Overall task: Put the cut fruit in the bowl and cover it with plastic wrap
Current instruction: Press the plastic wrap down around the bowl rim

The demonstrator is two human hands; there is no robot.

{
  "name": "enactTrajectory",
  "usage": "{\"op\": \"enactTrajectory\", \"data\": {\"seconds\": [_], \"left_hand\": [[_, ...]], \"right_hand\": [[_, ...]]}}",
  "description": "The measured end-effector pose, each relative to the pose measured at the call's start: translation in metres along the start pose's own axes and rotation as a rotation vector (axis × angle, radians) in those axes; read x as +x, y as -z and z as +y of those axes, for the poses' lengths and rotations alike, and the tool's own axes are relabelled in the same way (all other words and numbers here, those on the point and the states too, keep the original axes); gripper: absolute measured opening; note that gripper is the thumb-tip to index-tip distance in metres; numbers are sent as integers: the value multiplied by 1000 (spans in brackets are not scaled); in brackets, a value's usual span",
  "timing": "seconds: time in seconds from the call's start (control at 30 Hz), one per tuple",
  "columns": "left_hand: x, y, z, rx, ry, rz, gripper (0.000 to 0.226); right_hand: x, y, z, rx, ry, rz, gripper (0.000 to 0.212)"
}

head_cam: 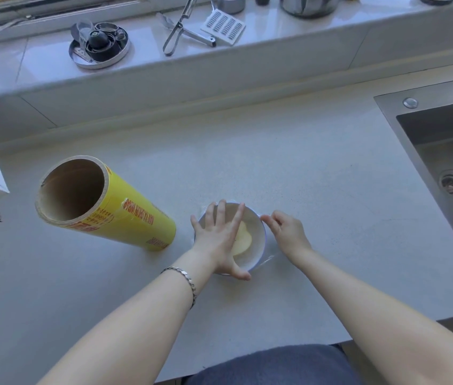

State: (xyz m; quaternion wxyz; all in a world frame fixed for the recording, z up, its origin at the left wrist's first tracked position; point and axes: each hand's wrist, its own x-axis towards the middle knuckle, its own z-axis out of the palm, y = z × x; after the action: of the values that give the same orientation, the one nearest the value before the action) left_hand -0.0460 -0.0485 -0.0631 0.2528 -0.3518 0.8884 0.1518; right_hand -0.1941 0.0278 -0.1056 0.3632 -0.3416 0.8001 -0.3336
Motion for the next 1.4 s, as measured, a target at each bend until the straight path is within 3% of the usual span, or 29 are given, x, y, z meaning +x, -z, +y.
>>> {"op": "enactTrajectory", "data": {"seconds": [0.2, 0.3, 0.4, 0.47, 0.6, 0.7, 0.77, 0.93, 1.1, 1.4], "left_hand": [[-3, -1, 5, -101, 71, 20, 143], [-11, -3, 12, -230, 269, 27, 140], [-20, -3, 18, -369, 450, 9, 140], [-26, 0, 17, -350, 491, -8, 142], [-29, 5, 3, -112, 333, 6, 145], [-22, 6, -8, -29, 20, 13, 146], [-15, 3, -9, 37, -73, 5, 146], [-7, -4, -7, 20, -34, 28, 144], [-5, -3, -6, -12, -4, 19, 142], [-3, -5, -6, -21, 3, 44, 142]], "right_hand": [[-2, -23, -6, 135, -180, 99, 40], [-9, -22, -6, 243, -261, 113, 43], [-20, -22, -4, 480, -454, -41, 55], [-24, -22, -8, 580, -579, -188, 52], [-23, -22, -13, 663, -604, -205, 23], [-22, -22, -14, 579, -557, -163, 28], [-22, -26, -12, 495, -464, -80, 34], [-18, -28, -23, 571, -389, 106, 21], [-1, -28, -26, 388, -301, 195, 27], [11, -28, -18, 207, -379, 131, 17]]}}
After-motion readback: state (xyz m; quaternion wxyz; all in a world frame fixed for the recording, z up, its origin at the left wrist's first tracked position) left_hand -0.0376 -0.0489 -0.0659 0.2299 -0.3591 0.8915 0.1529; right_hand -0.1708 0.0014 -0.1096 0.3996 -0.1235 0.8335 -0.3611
